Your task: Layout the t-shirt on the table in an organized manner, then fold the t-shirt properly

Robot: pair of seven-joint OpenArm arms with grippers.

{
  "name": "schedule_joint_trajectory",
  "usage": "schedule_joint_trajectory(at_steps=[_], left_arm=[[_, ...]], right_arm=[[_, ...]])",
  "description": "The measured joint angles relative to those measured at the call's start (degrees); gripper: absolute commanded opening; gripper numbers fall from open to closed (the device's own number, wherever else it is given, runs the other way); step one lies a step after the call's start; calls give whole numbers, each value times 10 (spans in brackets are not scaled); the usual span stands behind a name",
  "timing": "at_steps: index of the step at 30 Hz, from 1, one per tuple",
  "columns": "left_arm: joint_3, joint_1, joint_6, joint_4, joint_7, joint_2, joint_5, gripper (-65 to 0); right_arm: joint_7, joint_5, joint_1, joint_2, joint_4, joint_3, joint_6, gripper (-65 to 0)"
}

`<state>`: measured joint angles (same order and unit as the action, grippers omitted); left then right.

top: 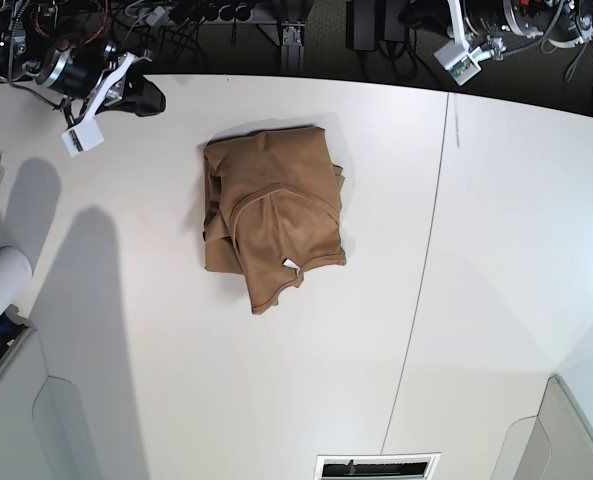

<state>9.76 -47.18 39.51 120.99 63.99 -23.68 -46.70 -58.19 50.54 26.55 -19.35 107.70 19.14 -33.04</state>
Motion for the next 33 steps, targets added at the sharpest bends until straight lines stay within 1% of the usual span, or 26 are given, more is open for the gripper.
schedule_joint_trajectory(at_steps=[3, 6, 8, 11, 13, 15, 16, 18, 20, 22, 25, 26, 27, 28, 31, 33], left_arm=[[1, -36, 0, 0, -8, -2, 64, -650], [1, -77, 1, -7, -9, -1, 101, -650], [1, -100, 2, -27, -14, -1, 126, -650], [1, -107, 1, -82, -38, -2, 177, -650], [0, -106, 2, -134, -103, -10, 196, -650], [-2, -100, 2, -194, -175, -22, 236, -650], [-11, -92, 1, -225, -191, -30, 259, -650], [-41, -68, 1, -287, -189, -49, 288, -650], [-80, -30, 2, -356, -191, -66, 289, -650], [-127, 20, -2, -428, -195, -67, 292, -650], [-219, 101, 0, -530, -203, -48, 291, -650], [-251, 125, -2, -562, -204, -39, 292, -650], [-282, 150, -11, -595, -204, -29, 299, -650], [-310, 173, -28, -627, -203, -17, 309, -650], [-375, 234, -78, -714, -209, 17, 329, -650], [-404, 268, -93, -767, -217, 40, 341, -650]], right_arm=[[-13, 20, 37, -10, 0, 0, 0, -650], [-12, 26, 77, -21, 1, -12, 1, -650], [-13, 29, 104, -26, 0, -25, 0, -650], [-13, 26, 135, -29, 0, -46, 0, -650], [-12, 26, 149, -30, -3, -66, 0, -650], [-12, 19, 155, -30, -9, -94, 0, -650], [-13, 6, 155, -30, -12, -111, 0, -650], [-17, -24, 153, -30, -23, -153, 0, -650], [-16, -50, 150, -30, -35, -202, 0, -650], [-17, -80, 144, -30, -58, -253, 3, -650], [-21, -152, 127, -27, -113, -322, 19, -650], [-19, -172, 119, -25, -137, -337, 17, -650], [-17, -188, 110, -20, -166, -348, 17, -650], [-17, -204, 98, -13, -197, -353, 21, -650], [-15, -219, 56, 14, -293, -354, 43, -650], [-14, -230, 22, 32, -357, -354, 50, -650]])
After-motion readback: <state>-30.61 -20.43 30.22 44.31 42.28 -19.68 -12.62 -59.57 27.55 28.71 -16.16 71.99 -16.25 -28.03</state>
